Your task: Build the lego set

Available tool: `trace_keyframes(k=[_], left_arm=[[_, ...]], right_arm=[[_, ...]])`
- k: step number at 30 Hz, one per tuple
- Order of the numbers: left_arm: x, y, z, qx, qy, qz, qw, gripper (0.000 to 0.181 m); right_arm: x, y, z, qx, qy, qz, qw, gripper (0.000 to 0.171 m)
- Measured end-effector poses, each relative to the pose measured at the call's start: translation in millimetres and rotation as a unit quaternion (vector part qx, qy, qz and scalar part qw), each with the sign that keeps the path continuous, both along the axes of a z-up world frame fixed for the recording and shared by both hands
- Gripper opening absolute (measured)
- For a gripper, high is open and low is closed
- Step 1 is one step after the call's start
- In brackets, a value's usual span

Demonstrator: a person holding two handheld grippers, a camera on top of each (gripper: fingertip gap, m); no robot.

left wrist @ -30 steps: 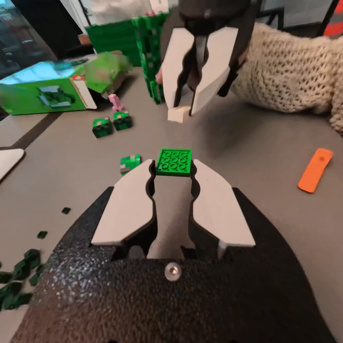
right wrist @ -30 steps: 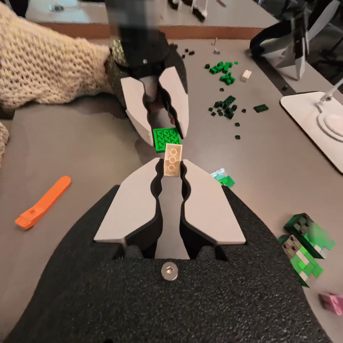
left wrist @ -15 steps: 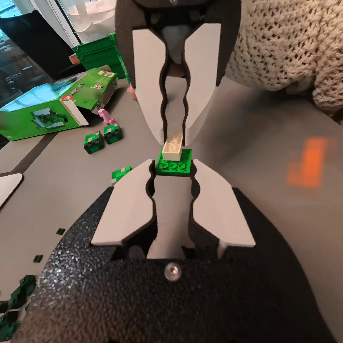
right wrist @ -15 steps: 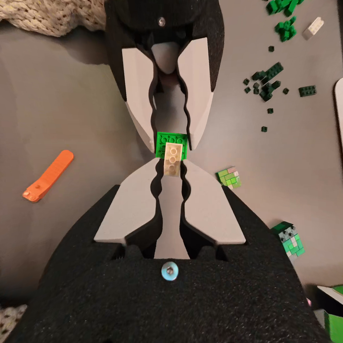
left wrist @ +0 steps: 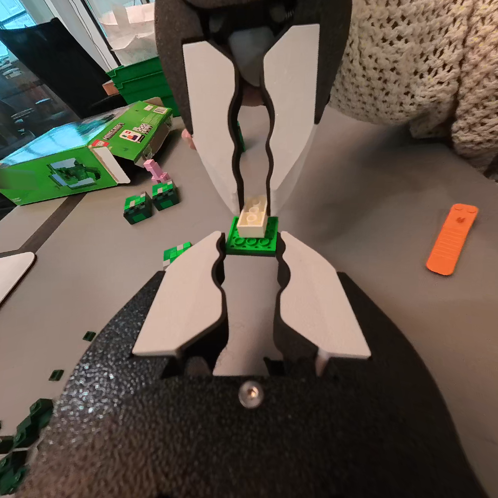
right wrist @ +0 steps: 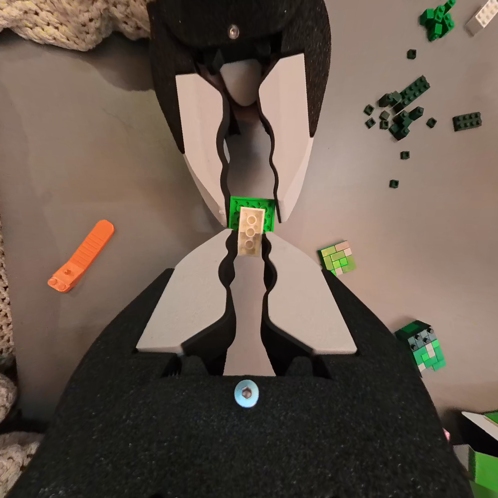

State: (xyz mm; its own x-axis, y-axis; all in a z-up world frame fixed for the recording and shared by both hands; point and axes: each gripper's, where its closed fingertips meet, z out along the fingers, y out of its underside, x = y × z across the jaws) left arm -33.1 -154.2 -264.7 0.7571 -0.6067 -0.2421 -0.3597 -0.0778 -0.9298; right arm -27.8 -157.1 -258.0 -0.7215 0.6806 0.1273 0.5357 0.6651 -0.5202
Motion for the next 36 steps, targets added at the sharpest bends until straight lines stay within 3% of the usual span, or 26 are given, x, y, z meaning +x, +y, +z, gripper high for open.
trace_keyframes(k=[26, 31, 36], left_arm=[[-0.2, 0.0, 0.4, -0.003, -0.004, -0.001, 1.000, 0.036], [-4.5, 2.6, 1.0, -0.009, -0.013, 0.015, 1.000, 0.036], [-26.4, 10.8, 4.7, -0.040, -0.074, 0.071, 0.994, 0.036]], right_arm=[[-2.2, 0.7, 0.3, 0.008, 0.015, -0.005, 1.000, 0.021], [-2.4, 4.5, 5.3, 0.018, 0.033, -0.012, 0.999, 0.030], [-2.9, 11.4, 19.2, 0.035, 0.110, -0.022, 0.993, 0.045]])
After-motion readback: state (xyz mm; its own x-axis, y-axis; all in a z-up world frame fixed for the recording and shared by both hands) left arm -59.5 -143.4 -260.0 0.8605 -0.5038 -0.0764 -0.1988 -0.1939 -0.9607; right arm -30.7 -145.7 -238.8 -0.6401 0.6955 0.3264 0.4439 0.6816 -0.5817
